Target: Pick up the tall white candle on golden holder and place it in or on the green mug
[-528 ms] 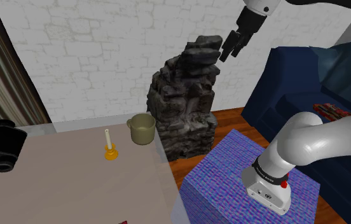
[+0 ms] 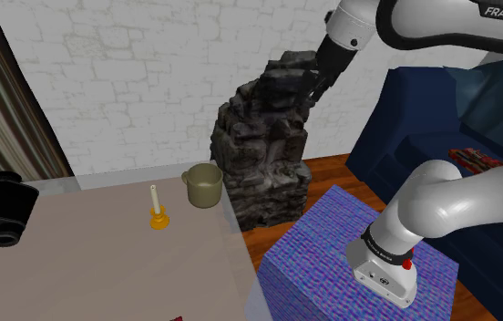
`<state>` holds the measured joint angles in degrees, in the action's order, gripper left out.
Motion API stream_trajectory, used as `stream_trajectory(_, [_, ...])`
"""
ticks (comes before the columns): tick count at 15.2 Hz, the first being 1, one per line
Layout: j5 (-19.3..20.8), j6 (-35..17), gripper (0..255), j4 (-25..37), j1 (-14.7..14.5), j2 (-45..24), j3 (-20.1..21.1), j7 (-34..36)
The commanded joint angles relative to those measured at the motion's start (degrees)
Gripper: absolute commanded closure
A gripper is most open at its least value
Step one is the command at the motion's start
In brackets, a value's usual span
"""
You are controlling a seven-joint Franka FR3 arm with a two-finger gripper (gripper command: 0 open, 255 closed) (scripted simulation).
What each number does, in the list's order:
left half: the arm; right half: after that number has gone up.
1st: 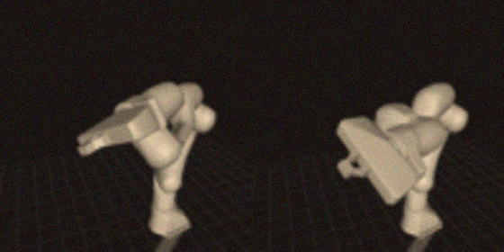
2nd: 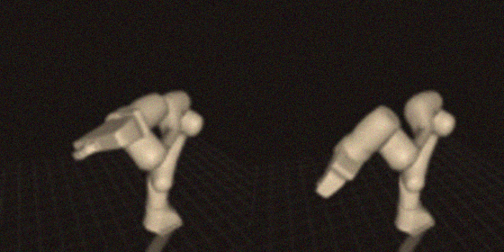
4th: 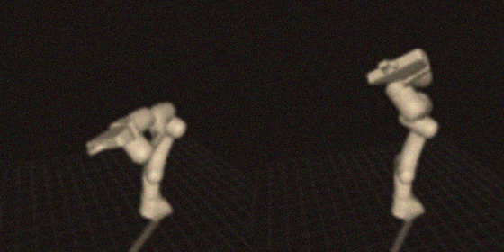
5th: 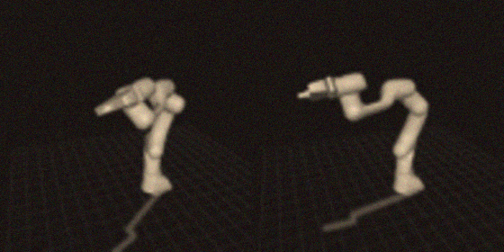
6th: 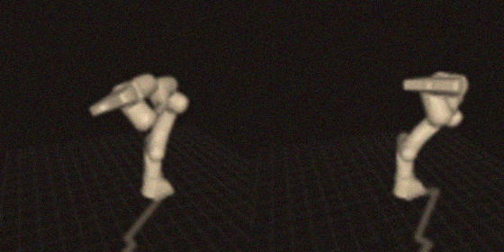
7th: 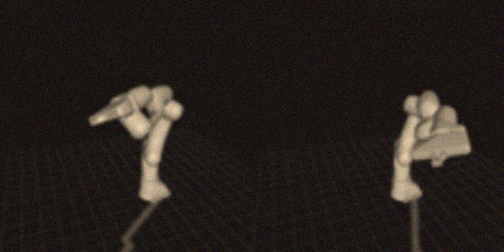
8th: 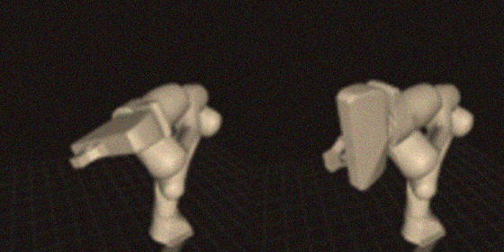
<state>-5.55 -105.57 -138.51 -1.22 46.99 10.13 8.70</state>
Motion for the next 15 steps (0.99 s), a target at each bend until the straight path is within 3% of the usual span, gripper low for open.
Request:
stream_trajectory(1, [-1.3, -3.4, 0, -1.7, -0.6, -0.8, 2.7, 2.8])
stream_trajectory(9, [-4.5, -17.1, 0, -5.4, -1.3, -7.6, 13.9, 13.7])
stream_trajectory(15, [-3.3, -27.3, 0, -4.3, 1.0, -16.7, 23.9, 23.3])
